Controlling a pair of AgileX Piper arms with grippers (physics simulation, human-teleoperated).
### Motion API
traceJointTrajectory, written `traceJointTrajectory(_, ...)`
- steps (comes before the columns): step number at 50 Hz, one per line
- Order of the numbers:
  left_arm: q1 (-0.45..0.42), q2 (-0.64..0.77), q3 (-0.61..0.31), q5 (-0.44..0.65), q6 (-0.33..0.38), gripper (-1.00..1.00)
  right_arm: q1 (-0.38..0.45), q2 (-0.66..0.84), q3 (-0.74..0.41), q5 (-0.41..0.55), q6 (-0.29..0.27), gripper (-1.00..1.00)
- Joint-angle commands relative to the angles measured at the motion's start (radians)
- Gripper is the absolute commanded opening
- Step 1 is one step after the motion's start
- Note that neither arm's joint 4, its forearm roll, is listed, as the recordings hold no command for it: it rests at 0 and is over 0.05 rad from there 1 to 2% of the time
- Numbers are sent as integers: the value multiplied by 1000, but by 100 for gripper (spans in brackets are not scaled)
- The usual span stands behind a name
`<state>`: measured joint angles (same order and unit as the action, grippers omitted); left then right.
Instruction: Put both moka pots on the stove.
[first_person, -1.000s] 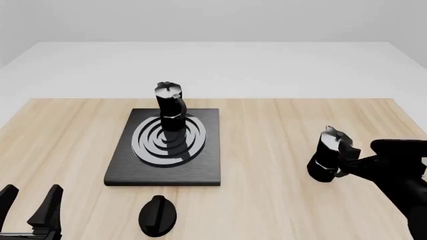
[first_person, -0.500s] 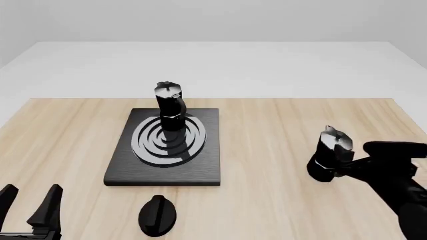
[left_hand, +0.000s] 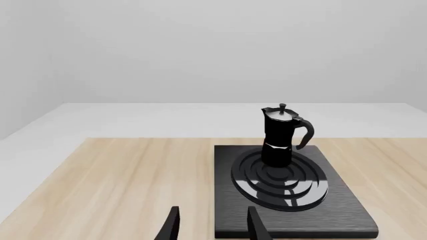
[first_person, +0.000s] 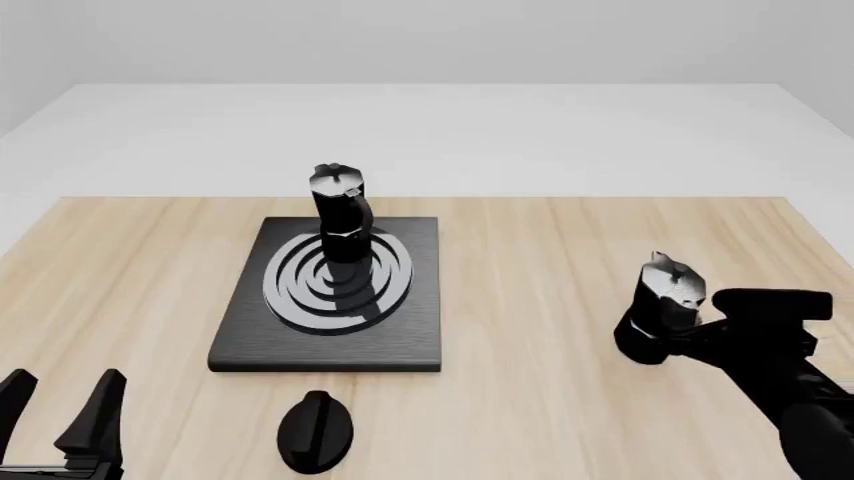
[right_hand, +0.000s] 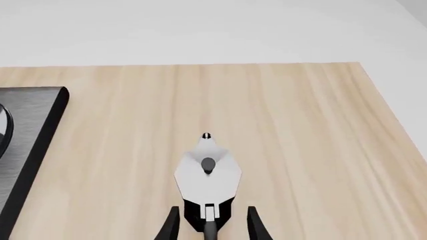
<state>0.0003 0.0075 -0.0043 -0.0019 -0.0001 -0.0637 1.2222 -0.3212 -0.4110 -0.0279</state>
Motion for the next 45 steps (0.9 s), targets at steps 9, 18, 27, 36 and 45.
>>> traceJointTrajectory(9,0,0,0,0,0,100,1,82,0,-57,2,100)
traceJointTrajectory(18,0,0,0,0,0,100,2,98,0,-66,4,100)
traceJointTrajectory(27,0,0,0,0,0,100,6,114,11,-83,10,100)
traceJointTrajectory(36,0,0,0,0,0,100,3,119,14,-87,10,100)
traceJointTrajectory(45,0,0,0,0,0,100,-8,86,27,-82,-20,-100)
